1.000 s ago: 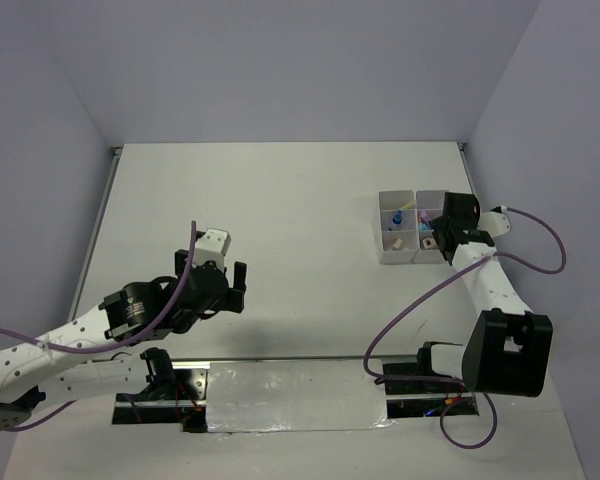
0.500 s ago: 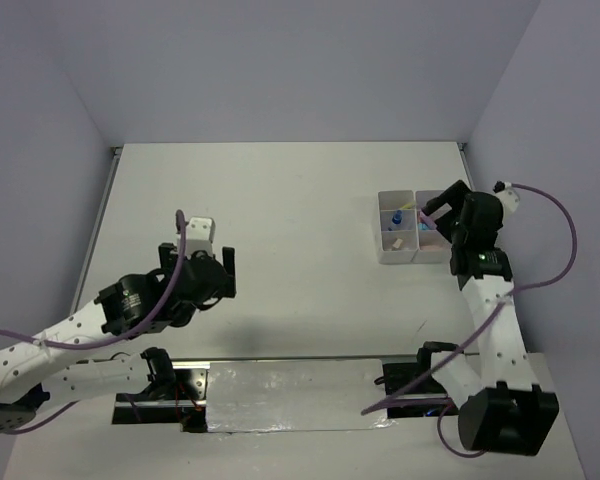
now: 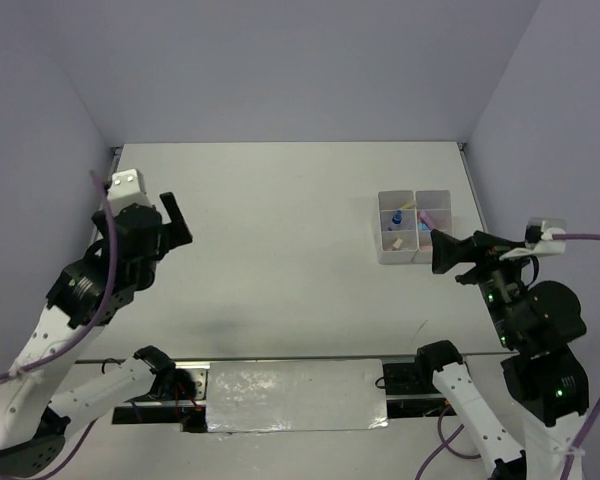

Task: Sort the stationery into containers
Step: Reset both arms

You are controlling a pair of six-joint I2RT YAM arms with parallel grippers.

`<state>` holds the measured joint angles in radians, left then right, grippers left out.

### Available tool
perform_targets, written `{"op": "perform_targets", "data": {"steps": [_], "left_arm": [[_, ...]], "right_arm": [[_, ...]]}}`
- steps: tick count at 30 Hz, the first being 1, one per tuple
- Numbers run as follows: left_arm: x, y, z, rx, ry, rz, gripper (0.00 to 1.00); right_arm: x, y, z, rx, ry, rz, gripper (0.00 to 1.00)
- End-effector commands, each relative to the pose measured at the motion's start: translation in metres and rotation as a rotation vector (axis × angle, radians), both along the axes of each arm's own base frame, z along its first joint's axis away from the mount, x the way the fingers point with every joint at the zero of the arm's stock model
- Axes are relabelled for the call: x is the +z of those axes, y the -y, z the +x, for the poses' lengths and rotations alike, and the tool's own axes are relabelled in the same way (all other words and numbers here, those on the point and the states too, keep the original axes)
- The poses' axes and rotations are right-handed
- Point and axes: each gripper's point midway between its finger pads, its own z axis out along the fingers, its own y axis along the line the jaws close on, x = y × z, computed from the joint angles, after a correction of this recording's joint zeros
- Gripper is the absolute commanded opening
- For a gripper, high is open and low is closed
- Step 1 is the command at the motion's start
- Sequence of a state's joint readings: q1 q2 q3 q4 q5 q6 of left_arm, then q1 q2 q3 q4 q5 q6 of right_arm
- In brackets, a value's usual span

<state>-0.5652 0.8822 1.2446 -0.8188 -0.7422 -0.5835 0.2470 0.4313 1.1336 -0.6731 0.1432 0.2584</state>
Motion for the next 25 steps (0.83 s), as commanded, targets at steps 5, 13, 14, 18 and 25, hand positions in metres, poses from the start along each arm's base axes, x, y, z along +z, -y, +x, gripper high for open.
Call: {"op": "perform_targets", "data": {"steps": [5,13,14,18,25], "left_arm": [[0.009,-0.051,-0.055,0.068,0.160,-0.026,0.99],[-0.032,-0.034,-0.060,-0.051,0.176,-0.076,0.99],[-0.034,-0.031,-0.059,-0.066,0.174,-0.079,0.99],[-0.039,-0.022,-0.054,-0.103,0.151,-0.070,0.99],[-0.047,-0.014,-0.048,-0.130,0.113,-0.052,0.99]], "right_arm": [[-0.025,0.016,-0.055,0.016,-0.073,-0.124,1.00],[-0.038,0.018,-0.063,0.010,-0.064,-0.097,1.00],[-0.040,0.017,-0.062,0.015,-0.071,-0.099,1.00],[-0.045,0.017,-0.059,0.009,-0.081,-0.097,1.00],[-0.051,0.016,-0.057,0.013,-0.093,-0.098,1.00]]}}
